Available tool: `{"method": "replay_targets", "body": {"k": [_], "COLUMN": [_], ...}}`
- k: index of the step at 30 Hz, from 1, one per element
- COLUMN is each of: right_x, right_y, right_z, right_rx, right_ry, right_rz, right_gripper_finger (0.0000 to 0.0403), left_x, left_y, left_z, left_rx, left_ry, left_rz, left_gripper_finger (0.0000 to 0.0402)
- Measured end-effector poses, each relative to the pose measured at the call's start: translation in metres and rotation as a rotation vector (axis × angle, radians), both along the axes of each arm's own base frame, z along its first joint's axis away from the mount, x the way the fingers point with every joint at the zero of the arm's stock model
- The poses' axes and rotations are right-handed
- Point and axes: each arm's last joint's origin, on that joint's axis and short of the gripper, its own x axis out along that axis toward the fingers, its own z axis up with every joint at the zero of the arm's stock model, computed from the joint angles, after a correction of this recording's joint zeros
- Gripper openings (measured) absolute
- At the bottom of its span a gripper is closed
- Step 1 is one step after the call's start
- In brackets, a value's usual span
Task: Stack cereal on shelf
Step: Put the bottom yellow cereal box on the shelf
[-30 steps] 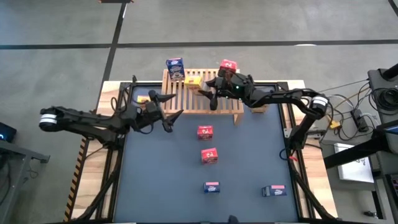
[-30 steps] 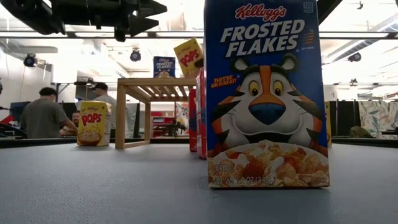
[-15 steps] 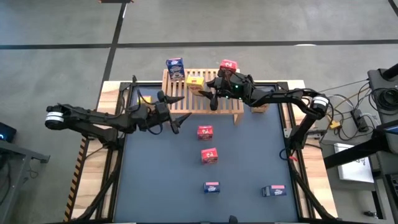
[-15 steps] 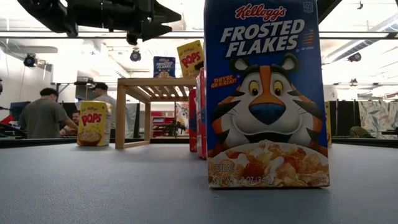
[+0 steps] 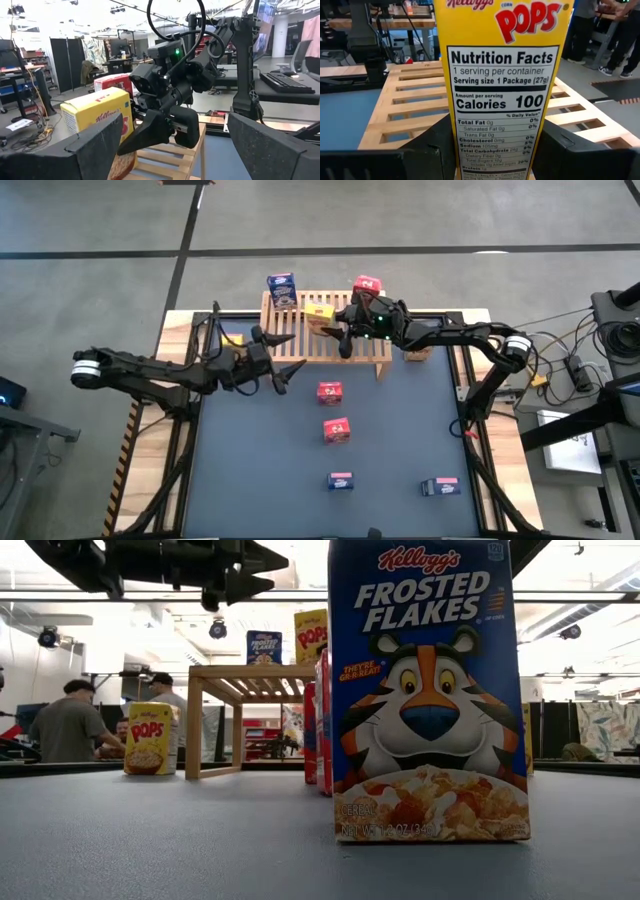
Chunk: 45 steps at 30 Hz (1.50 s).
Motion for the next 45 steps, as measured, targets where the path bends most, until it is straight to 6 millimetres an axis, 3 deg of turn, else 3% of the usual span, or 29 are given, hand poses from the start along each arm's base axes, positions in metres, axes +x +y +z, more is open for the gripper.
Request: {"method": "replay_targets", "body": {"k": [5, 20, 31, 45], "right_x": [0.0, -0.003, -0.007, -0.018], "right_y": [0.0, 0.006, 0.024, 0.03], "right_z": [-0.001, 0.007, 0.024, 0.04], "right_rx": [0.004, 0.027, -0.021, -0.034], "right_ry": [0.005, -0.008, 0.024, 0.018], "right_rz": [0.009, 0.011, -0.072, -0.085], "right_gripper_finger": [0.0187, 0.0281, 0.0283, 0.0278], "left_x": [0.001, 0.001, 0.001, 0.001], "left_y": [0.0, 0.0, 0.0, 0.0], "left_z": [-0.003, -0.004, -0.004, -0.004], "left_rx": [-0.012, -0.013, -0.024, -0.108], "left_ry": [0.008, 0.017, 0.018, -0.018], "left_rz": [-0.002, -0.001, -0.002, -0.011], "left_gripper_finger": [0.0343, 0.0343, 0.0343, 0.0343]}}
